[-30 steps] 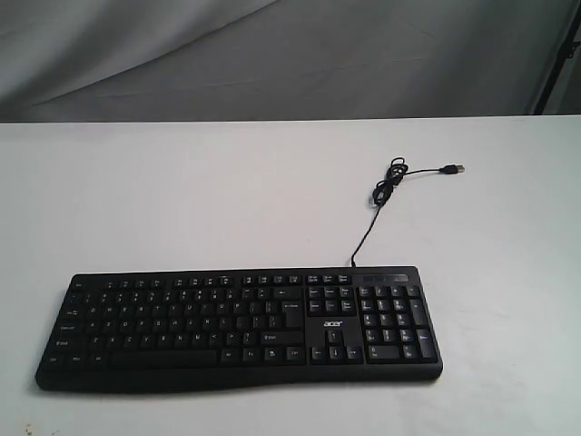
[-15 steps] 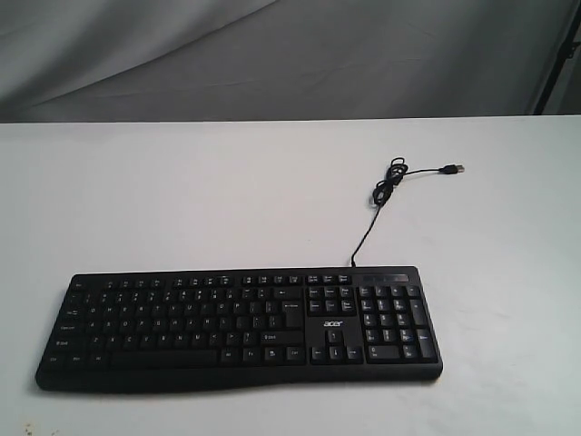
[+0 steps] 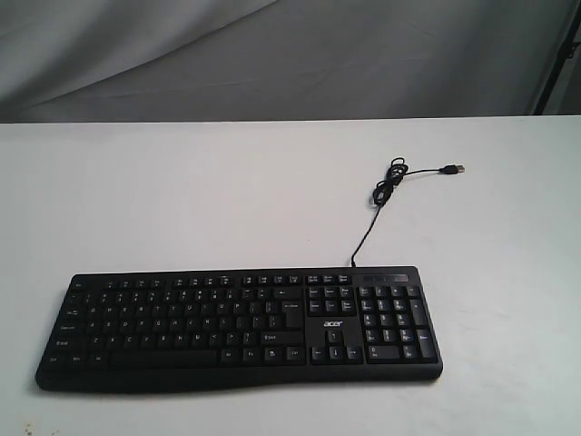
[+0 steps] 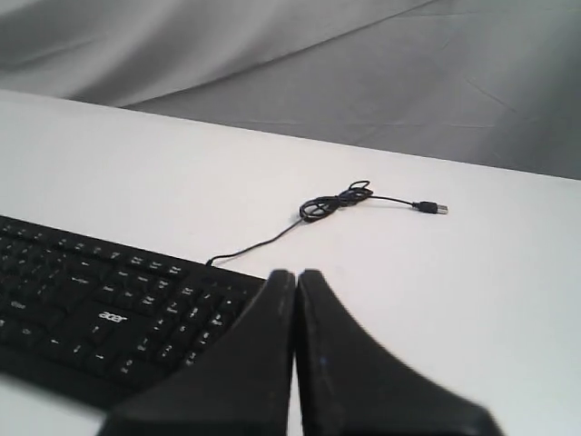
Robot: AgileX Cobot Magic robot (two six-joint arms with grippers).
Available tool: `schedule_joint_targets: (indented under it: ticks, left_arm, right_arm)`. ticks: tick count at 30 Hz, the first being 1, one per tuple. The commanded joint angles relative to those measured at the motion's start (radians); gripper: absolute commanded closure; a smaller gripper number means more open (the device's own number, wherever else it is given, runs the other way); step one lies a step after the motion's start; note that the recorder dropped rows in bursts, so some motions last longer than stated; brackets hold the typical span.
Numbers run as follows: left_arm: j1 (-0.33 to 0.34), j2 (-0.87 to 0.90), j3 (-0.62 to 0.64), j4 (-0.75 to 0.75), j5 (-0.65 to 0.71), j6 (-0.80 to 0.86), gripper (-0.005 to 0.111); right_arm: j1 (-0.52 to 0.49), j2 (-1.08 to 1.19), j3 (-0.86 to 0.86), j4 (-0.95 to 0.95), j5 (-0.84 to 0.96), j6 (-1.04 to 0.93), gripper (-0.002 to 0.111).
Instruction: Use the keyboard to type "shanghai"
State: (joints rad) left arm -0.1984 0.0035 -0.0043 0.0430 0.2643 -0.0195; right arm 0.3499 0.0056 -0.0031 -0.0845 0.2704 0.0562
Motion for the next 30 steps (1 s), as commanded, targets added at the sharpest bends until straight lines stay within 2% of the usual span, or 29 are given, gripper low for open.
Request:
schedule_joint_targets:
  ticks: [1,30]
  left_arm:
    - [-0.004,-0.003,0.004,0.001,-0.005,-0.003,0.107]
    - [-0.004,-0.003,0.004,0.001,-0.005,-0.003,0.107]
  right_arm:
    - [-0.004,-0.006,0.003,-0.072,0.063,-0.002,0.108]
    - [-0.002,-0.006,0.003,-0.070,0.071,-0.001,0.108]
